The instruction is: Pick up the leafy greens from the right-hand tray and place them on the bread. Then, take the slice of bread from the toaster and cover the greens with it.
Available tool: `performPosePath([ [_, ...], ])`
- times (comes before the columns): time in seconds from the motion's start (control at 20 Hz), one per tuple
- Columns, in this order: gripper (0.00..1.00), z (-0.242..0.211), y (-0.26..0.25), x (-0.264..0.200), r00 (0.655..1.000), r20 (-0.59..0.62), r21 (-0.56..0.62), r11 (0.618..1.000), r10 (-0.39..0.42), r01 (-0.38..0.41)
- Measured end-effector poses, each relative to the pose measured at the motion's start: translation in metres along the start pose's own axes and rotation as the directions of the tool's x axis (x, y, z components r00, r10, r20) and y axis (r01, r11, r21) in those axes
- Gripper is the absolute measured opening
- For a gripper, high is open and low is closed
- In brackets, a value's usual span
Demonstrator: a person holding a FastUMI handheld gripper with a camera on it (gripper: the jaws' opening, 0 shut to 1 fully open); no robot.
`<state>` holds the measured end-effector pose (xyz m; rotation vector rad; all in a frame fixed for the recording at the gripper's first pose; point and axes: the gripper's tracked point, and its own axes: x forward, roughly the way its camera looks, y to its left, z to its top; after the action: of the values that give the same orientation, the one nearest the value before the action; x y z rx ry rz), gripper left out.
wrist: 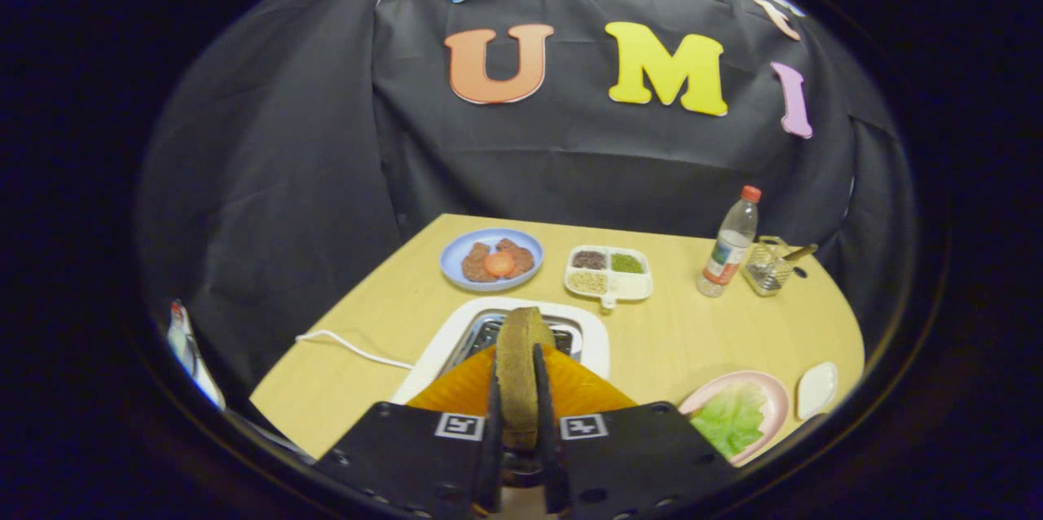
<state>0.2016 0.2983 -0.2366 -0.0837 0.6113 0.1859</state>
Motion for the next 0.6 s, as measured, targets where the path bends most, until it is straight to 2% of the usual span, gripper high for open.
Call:
performPosePath([
  [0.05,0.17,-0.002,0.009,0.002,1.0,-0.009,0.004,1.0,0.026,-0.026],
  [0.1,0.17,-0.003,0.003,0.0,1.0,-0.015,0.0,1.0,0.001,-0.001],
  [0.15,0.1,0.001,0.002,-0.001,1.0,-0.005,0.016,1.0,-0.001,0.001],
  [0.25,0.1,0.008,0.003,-0.013,1.0,0.008,0.059,0.998,0.002,-0.002],
  [0.6,0.1,0.082,-0.004,-0.091,0.984,0.172,0.109,0.992,0.046,-0.065],
])
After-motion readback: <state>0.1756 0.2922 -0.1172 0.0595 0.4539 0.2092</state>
